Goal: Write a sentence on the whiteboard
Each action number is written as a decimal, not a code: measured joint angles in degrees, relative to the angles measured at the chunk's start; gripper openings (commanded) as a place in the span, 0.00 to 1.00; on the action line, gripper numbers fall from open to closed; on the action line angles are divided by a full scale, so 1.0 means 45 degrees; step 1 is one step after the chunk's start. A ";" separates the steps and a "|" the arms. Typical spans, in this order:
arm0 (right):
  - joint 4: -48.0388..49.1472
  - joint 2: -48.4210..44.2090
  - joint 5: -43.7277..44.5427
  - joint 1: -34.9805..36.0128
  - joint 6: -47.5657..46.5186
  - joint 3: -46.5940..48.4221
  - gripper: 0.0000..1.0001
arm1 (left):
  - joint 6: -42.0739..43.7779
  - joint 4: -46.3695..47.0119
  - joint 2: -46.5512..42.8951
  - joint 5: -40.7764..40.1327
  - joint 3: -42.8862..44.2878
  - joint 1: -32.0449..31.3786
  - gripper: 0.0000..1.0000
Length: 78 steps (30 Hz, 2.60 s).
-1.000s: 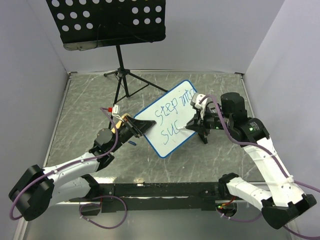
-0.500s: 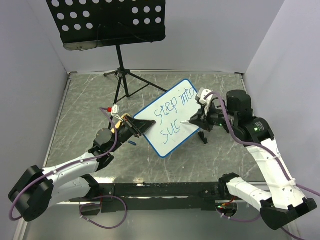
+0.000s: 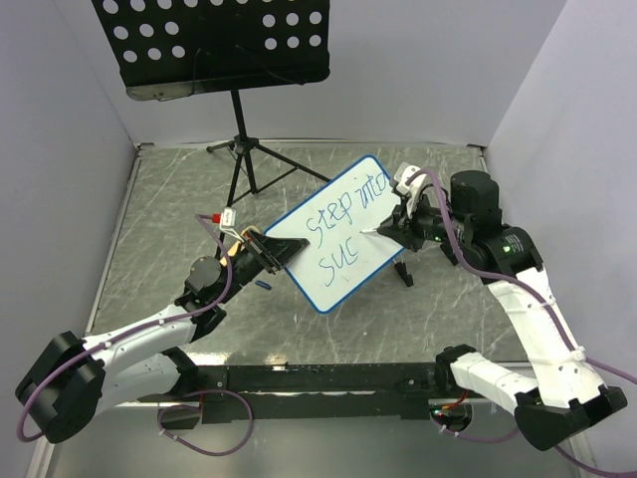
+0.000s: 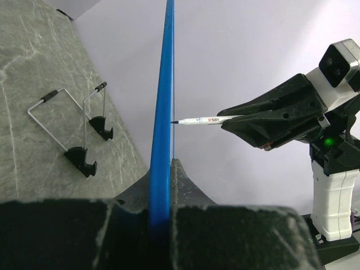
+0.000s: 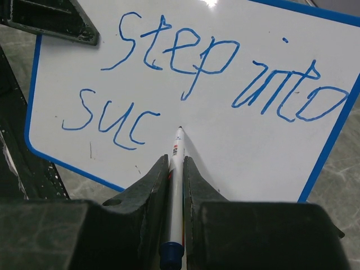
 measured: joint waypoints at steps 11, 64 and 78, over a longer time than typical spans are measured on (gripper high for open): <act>0.0034 0.0267 -0.0899 -0.0019 0.0087 -0.0015 0.00 | -0.0015 0.0049 0.0000 0.0049 -0.0102 0.0019 0.01; 0.0389 0.0525 0.0442 -0.0461 0.0330 0.0049 0.00 | 0.0005 -0.0117 -0.0253 0.0005 -0.0359 0.0282 0.01; 0.0073 0.0641 -0.0627 -0.0466 0.0175 0.0015 0.00 | -0.0010 -0.0083 -0.0253 0.0029 -0.0393 0.0282 0.01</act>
